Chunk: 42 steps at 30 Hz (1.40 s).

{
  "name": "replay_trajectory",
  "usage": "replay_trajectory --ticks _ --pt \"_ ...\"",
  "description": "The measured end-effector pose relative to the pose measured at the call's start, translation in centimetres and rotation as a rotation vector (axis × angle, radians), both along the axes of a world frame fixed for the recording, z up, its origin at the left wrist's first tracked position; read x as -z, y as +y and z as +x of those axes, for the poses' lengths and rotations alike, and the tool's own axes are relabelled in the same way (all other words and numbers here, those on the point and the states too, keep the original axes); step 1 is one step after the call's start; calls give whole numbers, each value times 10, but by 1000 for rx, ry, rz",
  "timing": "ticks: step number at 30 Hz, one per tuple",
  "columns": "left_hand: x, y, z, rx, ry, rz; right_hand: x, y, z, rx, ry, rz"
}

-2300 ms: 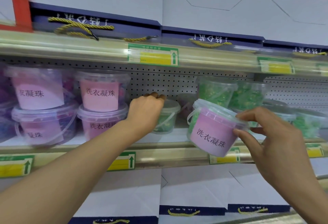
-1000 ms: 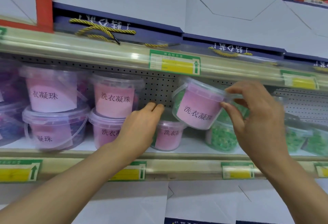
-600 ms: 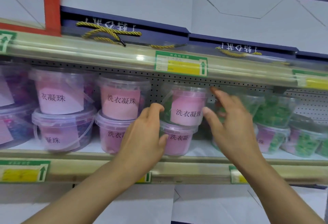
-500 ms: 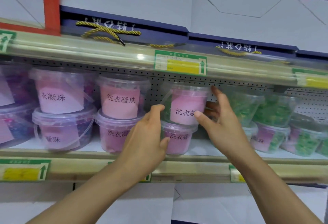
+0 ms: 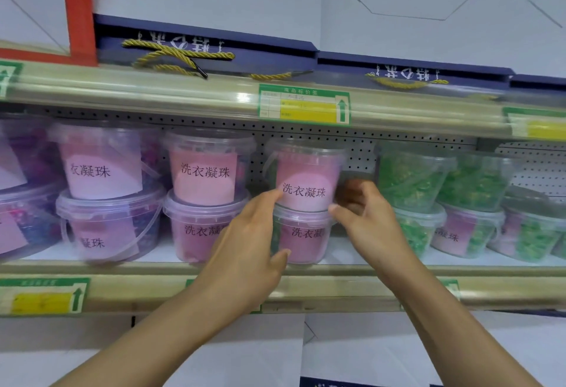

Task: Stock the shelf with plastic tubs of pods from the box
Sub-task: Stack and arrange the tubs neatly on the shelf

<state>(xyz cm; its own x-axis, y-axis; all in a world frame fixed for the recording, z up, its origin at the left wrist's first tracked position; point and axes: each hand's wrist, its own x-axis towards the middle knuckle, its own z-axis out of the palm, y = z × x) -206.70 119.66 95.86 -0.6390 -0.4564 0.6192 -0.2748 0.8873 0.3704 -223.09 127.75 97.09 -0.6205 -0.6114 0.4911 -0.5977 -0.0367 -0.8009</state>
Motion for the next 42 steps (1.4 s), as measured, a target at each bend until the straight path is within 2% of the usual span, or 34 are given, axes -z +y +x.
replay_trajectory --ticks 5,7,11,14,17,22,32,36,38,42 --pt "5 3 -3 -43 -53 -52 8 8 2 -46 129 82" --pt "8 5 -3 -61 -44 -48 11 16 -2 -3 192 74" --pt "15 12 -4 -111 -42 -185 14 49 -17 461 516 -15" --pt "19 16 -13 -116 -51 -284 16 70 -46 649 489 80" --pt "22 21 -22 -151 -64 -317 21 76 -65 578 395 219" --pt "24 24 -27 -192 -76 -329 26 76 -72 494 406 190" --pt "24 19 -38 -177 -4 -410 21 75 -76 525 471 164" --pt "26 26 -50 79 20 -460 18 72 -74 567 548 205" --pt "24 31 -58 216 -36 -363 17 74 -72 560 559 213" --pt "17 44 -85 341 -101 -104 13 82 -71 569 576 254"
